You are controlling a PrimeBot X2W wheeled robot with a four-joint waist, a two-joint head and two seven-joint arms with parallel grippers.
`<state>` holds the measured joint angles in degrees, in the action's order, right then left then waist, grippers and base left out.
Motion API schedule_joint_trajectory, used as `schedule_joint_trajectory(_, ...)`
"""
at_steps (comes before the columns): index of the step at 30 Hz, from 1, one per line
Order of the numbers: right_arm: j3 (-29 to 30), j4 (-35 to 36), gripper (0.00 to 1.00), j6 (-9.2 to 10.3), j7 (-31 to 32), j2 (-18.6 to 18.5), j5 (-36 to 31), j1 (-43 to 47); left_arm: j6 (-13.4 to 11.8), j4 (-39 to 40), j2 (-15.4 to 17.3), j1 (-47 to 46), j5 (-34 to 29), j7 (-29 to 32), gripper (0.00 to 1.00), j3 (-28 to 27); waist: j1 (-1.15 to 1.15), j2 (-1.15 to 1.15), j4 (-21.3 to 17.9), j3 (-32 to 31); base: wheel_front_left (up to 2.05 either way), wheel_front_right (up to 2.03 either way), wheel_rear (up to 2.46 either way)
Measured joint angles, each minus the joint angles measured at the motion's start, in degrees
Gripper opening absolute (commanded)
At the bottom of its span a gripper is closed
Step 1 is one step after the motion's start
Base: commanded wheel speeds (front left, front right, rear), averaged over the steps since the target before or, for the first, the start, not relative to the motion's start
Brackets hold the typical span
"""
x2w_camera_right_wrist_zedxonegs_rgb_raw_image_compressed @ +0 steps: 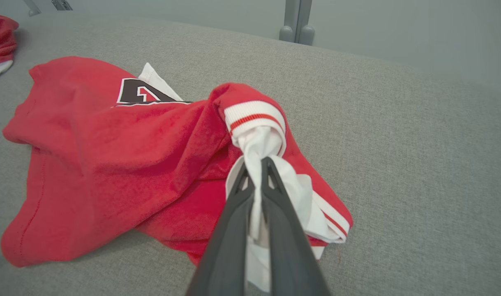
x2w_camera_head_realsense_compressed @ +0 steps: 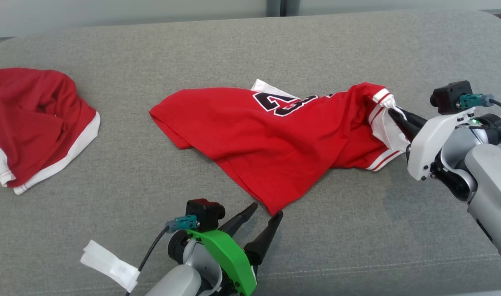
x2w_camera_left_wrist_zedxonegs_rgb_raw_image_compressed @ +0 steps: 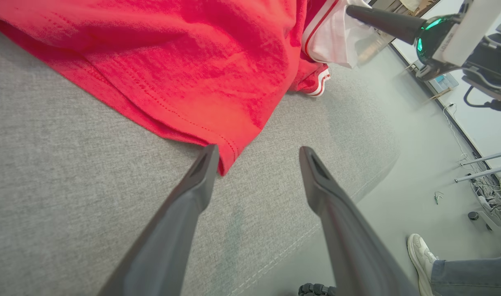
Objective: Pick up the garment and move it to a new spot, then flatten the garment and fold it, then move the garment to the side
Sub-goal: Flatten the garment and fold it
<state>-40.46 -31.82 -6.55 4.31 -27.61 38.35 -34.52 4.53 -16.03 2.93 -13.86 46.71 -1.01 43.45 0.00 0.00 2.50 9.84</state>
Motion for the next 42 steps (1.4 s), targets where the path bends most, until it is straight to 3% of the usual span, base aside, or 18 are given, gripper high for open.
schedule_joint_trajectory(12, -0.6, -1.3, 0.0, -0.49, -2.3, 0.5, 0.0, -2.1, 0.8, -7.9, -0.1, -5.6, -2.2, -1.6, 1.0, 2.7, 0.0, 0.0, -4.1, 3.7, 0.0, 0.0, 0.0)
schedule_joint_trajectory(21, -0.7, -3.0, 0.0, -0.51, -3.4, 0.4, 0.5, -2.2, 1.5, -12.9, -0.2, -7.0, -3.8, -3.5, 1.0, 3.8, 0.0, 0.0, -4.4, 4.3, 0.0, 0.0, 0.0)
schedule_joint_trajectory(42, -4.4, -4.1, 0.0, -0.52, -4.3, 1.9, 1.6, -4.2, 2.0, -15.7, -0.2, -10.3, 0.4, -7.4, 1.0, 7.5, 0.0, 0.0, -5.8, 5.1, 0.0, 0.0, 0.0)
